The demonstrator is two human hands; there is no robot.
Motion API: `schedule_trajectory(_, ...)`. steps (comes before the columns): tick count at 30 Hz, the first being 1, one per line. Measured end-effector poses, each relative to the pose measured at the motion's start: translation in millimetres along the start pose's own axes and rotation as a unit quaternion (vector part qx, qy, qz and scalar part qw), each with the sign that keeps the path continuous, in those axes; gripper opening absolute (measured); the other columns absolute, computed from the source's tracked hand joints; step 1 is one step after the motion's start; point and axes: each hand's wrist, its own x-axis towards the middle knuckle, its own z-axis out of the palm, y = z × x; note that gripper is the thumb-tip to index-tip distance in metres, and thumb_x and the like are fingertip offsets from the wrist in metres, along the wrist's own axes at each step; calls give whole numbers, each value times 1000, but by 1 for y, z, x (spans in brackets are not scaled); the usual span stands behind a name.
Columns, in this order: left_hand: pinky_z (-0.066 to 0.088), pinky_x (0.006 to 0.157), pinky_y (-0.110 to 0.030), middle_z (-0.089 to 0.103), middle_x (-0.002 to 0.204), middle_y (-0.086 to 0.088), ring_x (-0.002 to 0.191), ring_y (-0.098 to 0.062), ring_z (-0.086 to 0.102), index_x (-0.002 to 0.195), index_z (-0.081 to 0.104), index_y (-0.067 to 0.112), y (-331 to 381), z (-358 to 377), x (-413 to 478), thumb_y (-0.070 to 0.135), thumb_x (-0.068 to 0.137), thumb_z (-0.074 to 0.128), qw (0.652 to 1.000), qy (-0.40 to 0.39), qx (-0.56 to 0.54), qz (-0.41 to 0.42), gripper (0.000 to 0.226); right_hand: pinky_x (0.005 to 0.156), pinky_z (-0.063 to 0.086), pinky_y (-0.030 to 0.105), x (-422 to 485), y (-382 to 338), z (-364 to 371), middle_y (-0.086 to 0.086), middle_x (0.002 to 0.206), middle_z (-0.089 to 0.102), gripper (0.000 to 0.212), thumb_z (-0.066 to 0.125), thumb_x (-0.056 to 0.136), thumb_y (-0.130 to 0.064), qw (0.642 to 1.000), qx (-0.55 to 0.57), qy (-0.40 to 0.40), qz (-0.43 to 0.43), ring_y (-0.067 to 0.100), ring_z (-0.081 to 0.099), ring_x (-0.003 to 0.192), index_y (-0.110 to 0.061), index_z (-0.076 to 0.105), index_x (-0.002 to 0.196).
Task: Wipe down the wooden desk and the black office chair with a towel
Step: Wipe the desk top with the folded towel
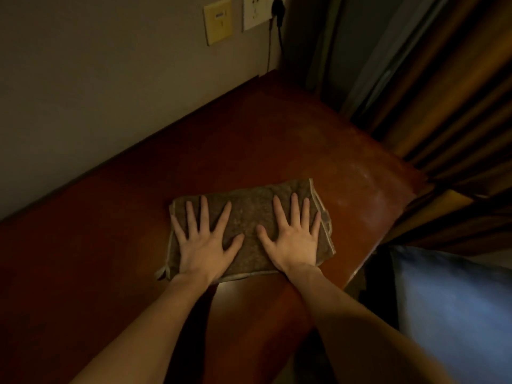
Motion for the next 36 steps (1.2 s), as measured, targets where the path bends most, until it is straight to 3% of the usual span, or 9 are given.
schedule_trajectory(6,-15,117,-69,-26,167,-10,152,-40,-25,154,-25,49,16,13,-44,85,88,2,998,8,5,65,80,123,-14,57,-68,22,3,0,170,-20,83,14,93,-83,998,21,-9,60,26,-28,154,-43,-11,161)
schedule_trajectory(10,-15,115,-70,-27,167,-9,153,-38,-26,153,-26,49,21,15,-69,86,85,-8,994,-3,22,111,80,123,-16,56,-117,23,8,0,169,-23,83,14,93,-82,992,38,-7,121,27,-30,153,-42,-14,160)
schedule_trajectory(12,-12,115,-73,-18,169,-11,154,-39,-20,157,-15,48,24,17,-79,83,87,-8,993,-1,27,113,79,124,-14,57,-136,17,11,1,168,-26,82,14,94,-80,986,50,-25,156,28,-33,151,-41,-17,160)
schedule_trajectory(16,-6,116,-75,-2,171,-15,156,-40,-9,160,14,43,40,17,-100,70,97,18,998,27,-18,58,69,123,-13,60,-148,10,7,11,168,-25,84,16,96,-77,984,23,-30,174,33,-30,151,-33,-13,162)
schedule_trajectory(18,-5,116,-75,-3,171,-15,156,-40,-10,161,13,43,46,22,-100,70,97,17,998,33,-34,33,69,123,-10,61,-146,14,6,14,169,-17,85,18,95,-75,991,7,8,130,35,-23,154,-31,-5,164)
schedule_trajectory(21,-1,115,-76,-3,171,-13,156,-41,-7,161,5,44,48,30,-88,74,96,9,999,34,-17,38,72,122,-12,61,-141,28,10,5,170,-17,84,16,94,-78,997,13,-4,74,29,-24,155,-37,-12,161)
schedule_trajectory(26,-2,115,-76,-7,171,-10,156,-41,-8,160,-6,48,58,27,-56,75,93,5,998,28,1,62,72,122,-16,57,-122,32,9,-2,168,-24,85,18,93,-80,990,40,-11,136,22,-33,151,-40,-16,160)
schedule_trajectory(36,-2,115,-75,-9,171,-10,156,-40,-11,159,-7,49,112,8,32,74,93,5,994,19,11,111,72,122,-17,57,-46,75,-10,0,171,-15,86,23,92,-80,981,52,32,184,23,-24,155,-39,-4,163)
